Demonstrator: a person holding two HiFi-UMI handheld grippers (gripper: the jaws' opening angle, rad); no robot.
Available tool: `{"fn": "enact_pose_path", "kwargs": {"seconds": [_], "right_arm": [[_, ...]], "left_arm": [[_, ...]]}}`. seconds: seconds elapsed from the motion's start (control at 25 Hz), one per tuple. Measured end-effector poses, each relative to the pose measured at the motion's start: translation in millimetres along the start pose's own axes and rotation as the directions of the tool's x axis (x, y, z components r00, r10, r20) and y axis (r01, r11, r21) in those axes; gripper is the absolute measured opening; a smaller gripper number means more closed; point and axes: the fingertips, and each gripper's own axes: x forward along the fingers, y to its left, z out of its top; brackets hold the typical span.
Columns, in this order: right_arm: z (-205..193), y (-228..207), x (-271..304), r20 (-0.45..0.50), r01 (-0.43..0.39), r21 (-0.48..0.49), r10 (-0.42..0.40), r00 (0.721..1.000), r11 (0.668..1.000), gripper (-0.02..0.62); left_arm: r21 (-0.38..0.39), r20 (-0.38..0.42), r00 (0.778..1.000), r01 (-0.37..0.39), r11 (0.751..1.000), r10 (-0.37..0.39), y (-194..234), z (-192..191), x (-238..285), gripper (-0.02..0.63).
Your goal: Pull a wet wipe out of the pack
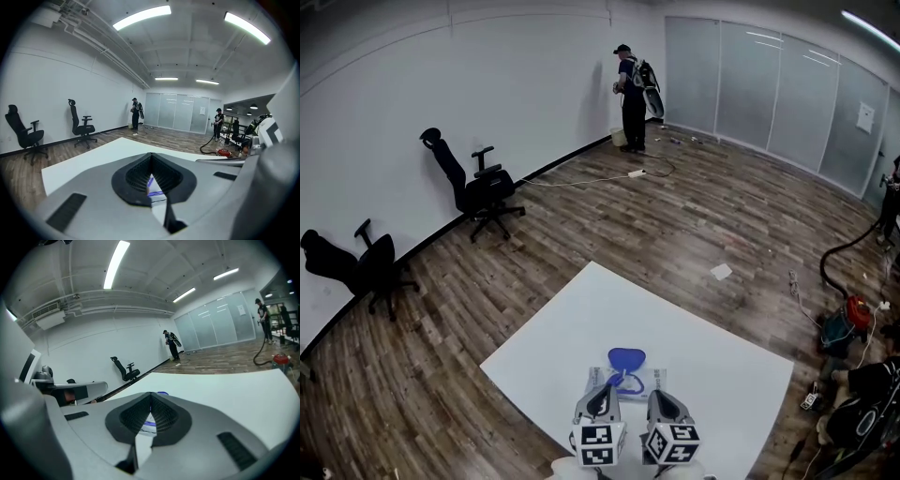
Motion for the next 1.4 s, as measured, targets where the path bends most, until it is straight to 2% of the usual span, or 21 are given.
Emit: {"fn": "enact_pose_path", "kwargs": {"seconds": [0.28, 0.64, 0.72, 0.8, 1.4], "right_arm": [[-25, -3, 26, -0.078, -0.028, 0.001, 0.028, 0.997, 1.000, 0.011], [-62, 7, 64, -0.191, -0.085, -0.028, 0.078, 0.979, 0.996, 0.014], [-67, 10, 70, -0.207, -0.094, -0.040, 0.084, 0.975, 0.995, 0.060], [-73, 13, 75, -0.223, -0.104, -0.040, 0.092, 0.970, 0.994, 0.067], [-83, 19, 98, -0.292, -0.145, -0.009, 0.136, 0.947, 0.989, 0.097]], "left_arm": [[-0.024, -0.044, 0.998, -0.034, 0.999, 0.033, 16, -21, 11, -0.005], [-0.050, -0.101, 0.994, -0.035, 0.998, 0.030, 39, -48, 28, -0.003], [-0.053, -0.105, 0.994, -0.034, 0.998, 0.028, 42, -50, 30, -0.003], [-0.060, -0.116, 0.993, -0.033, 0.998, 0.026, 46, -54, 32, -0.003], [-0.063, -0.158, 0.987, -0.051, 0.997, 0.041, 65, -64, 49, -0.004]]}}
